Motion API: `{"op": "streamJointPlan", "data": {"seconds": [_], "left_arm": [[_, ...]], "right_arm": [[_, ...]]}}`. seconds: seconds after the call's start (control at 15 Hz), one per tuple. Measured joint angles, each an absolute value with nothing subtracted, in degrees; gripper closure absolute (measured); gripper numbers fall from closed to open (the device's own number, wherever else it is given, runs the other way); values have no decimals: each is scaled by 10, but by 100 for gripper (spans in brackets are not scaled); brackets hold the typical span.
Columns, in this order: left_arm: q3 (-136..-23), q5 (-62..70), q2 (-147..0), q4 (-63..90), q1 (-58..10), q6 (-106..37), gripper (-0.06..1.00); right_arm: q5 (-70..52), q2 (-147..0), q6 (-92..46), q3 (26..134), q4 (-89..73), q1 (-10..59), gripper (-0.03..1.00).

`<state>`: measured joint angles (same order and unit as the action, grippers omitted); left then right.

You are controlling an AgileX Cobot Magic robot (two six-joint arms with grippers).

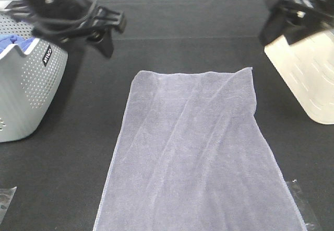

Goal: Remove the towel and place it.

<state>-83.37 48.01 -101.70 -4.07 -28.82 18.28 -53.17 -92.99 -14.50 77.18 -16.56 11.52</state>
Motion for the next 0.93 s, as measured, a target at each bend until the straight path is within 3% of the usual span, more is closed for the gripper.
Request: {"op": "streamJointPlan", "data": {"seconds": [0.53, 0.93], "left_arm": [[-1077, 514, -1266, -46, -270, 135, 31], [-1108, 507, -1293, -44, -242, 128, 31]], "right_arm": [[-455, -1234, -123, 969, -98, 115, 48], [-368, -1318, -36, 1002, -9, 115, 48]]}}
